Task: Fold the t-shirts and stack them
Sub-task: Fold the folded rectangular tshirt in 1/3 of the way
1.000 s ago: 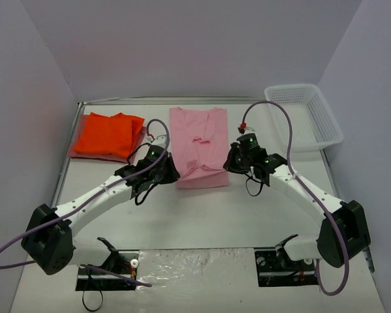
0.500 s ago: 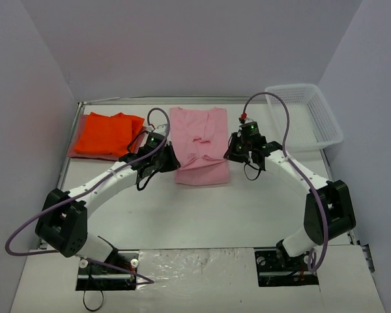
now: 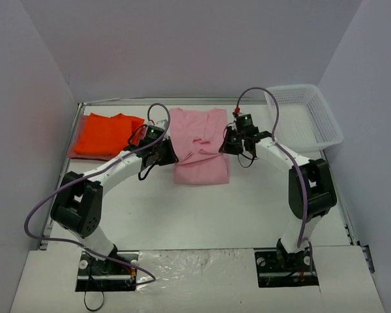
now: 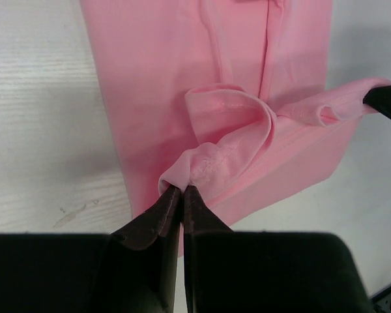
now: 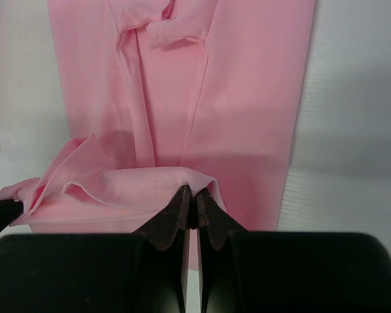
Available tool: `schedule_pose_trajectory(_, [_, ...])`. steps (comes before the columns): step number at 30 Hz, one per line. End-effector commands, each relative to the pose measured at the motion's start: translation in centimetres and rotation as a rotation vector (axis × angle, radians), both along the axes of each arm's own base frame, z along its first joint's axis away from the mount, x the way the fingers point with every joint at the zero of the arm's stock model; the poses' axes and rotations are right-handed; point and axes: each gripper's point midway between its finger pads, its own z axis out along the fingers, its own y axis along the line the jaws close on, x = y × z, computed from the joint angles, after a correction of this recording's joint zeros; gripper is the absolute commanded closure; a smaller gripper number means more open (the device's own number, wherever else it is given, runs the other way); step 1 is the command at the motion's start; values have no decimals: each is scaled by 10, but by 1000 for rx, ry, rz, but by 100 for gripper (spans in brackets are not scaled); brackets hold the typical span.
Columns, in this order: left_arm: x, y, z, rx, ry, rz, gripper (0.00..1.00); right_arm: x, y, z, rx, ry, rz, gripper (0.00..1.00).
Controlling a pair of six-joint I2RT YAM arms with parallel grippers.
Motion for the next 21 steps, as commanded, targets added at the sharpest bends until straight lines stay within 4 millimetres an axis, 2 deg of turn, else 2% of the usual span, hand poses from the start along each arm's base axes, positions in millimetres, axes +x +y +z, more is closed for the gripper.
schedule_pose_trajectory(1, [26,4,15,-6,-55,0,98,28,-6,13,-6,-63,-10,100])
schedule_pose_trajectory(2, [32,4,19,-12,-68,-1,98,34,-5,17,-3,-74,-12,100])
schedule_pose_trajectory(5, [42,4,16,-6,-69,4,98,41,-3,10,0,-61,-10,100])
schedule_pose_trajectory(6, [48,3,22,-7,-84,1,97,46,-3,8,-1,-59,-13,100])
schedule_pose_trajectory(10, [59,-2,16,-5,-73,-9,98,56,-2,5,1,-60,-16,100])
schedule_pose_trajectory(21, [69,-6,5,1,-64,-20,98,68,-10,-6,-6,-47,-33,100])
